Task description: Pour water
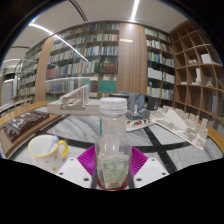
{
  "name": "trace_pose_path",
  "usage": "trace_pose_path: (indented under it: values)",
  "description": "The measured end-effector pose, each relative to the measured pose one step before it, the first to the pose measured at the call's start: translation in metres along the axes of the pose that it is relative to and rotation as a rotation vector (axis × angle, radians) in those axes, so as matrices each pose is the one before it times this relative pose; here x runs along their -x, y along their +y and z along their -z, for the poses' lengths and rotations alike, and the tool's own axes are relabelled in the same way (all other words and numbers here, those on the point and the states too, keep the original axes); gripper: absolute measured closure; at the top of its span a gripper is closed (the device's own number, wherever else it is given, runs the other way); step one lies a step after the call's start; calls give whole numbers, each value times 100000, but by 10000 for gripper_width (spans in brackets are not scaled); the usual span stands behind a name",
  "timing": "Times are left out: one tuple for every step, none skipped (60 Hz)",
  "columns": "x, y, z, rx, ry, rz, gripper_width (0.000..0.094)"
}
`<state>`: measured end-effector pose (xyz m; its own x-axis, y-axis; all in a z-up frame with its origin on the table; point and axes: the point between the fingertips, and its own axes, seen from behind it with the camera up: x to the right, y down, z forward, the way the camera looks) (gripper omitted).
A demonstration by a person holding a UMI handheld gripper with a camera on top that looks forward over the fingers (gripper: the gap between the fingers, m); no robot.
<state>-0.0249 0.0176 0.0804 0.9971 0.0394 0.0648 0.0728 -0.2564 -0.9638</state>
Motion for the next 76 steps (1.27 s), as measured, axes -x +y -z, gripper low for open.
trace_pose_path:
  values:
    - [-105,518,-47,1137,718,1187,502]
    - [117,-183,150,-1476,285,283,507]
    - [-245,-465,-265,-807,-696,-575,485]
    - [-263,267,-46,603,9,105,472]
    - [26,-154,549,-12,737,378,449]
    - [112,-18,83,73,-109,19,436]
    - [96,-8,79,399,-374,-77,418]
    - [13,19,49,778,39,-128,388]
    - [-70,177,33,1568,414,-50,361]
    - [-50,347,103,2296,195,-42,313]
    - [32,325,141,2270,-166,-159,278]
    - [359,565,-714,1447,-302,-289,220]
    - [86,30,491,1261,-919,-430,153]
    - [114,-80,394,491,-903,-535,86]
    - [-19,-68,567,-136,-968,-266,59]
    - [-104,-197,495,-184,191,-236,80]
    - [-116,-173,571,-147,598,-9,90]
    - [-150,-205,611,-366,834,189,87]
    - [-144,-132,661,-108,947,250,80]
    - [-45,-117,737,-92,733,354,74]
    - [28,-116,735,-13,369,382,69]
    - [-280,-271,579,160,86,262,69]
    - [326,17,832,4,830,106,73]
    - [6,3,844,187,645,-126,77]
    - [23,69,859,439,455,-258,82]
    - [48,86,910,633,299,-272,82]
    - [22,115,951,605,368,-567,82]
    - [-29,115,928,525,692,-1017,82]
    - [-54,153,975,545,757,-1280,83]
    - [-260,101,958,752,209,-1083,85]
    - [2,162,864,841,10,-730,87]
    - [78,213,989,742,-66,-602,86]
    - [63,291,976,581,185,-671,83]
    - [26,227,958,446,377,-864,82]
    - [30,198,930,306,352,-791,82]
    - [74,220,907,196,90,-567,85]
    - [62,205,896,101,-35,-296,84]
    - [58,217,866,97,-47,-53,82]
    - [-82,29,758,213,139,60,79]
    - [99,388,728,-177,430,214,79]
    - [5,183,763,-158,342,253,79]
    - [18,173,719,-257,275,220,82]
    - [7,153,692,-254,124,248,81]
    - [13,144,671,-198,113,255,81]
    - [19,127,664,-143,186,295,79]
    - [-98,-31,753,-75,-15,306,79]
    - [86,122,620,-180,-73,430,81]
    - [122,111,588,-205,-226,523,80]
    - [64,122,556,-196,-203,578,80]
    - [-6,122,596,-219,54,598,80]
    - [-6,89,512,-312,258,478,80]
    - [-16,61,472,-377,217,557,80]
    - [-50,51,462,-397,145,626,79]
    - [-37,50,409,-339,218,679,82]
    - [-100,55,390,-240,400,584,81]
    - [-251,46,365,-248,450,497,81]
    - [-151,33,331,-243,489,603,82]
    - [-101,18,321,-346,293,647,83]
    - [-74,8,297,-308,150,564,82]
    - [-54,18,274,-241,65,418,81]
    - [-61,18,249,-181,-143,193,83]
    - [-12,13,211,-118,-248,-109,82]
    - [29,29,176,-19,-370,-294,82]
    - [-5,66,178,143,-319,-413,82]
    - [-16,96,148,220,-166,-444,84]
    - [-62,77,154,249,33,-472,83]
    - [-60,96,133,285,91,-660,82]
    - [-58,95,100,244,-23,-740,82]
    - [-114,160,99,-22,-136,-807,82]
    - [-15,-31,62,-414,4,-329,82]
    - [9,-61,-24,-538,83,-356,81]
    - [-77,-54,67,-410,102,-481,80]
    - [-71,-52,40,-276,-10,-501,79]
    - [-82,-17,41,-151,-10,-297,81]
    - [-62,-35,54,-149,184,-23,80]
    - [-131,-15,50,-171,314,56,79]
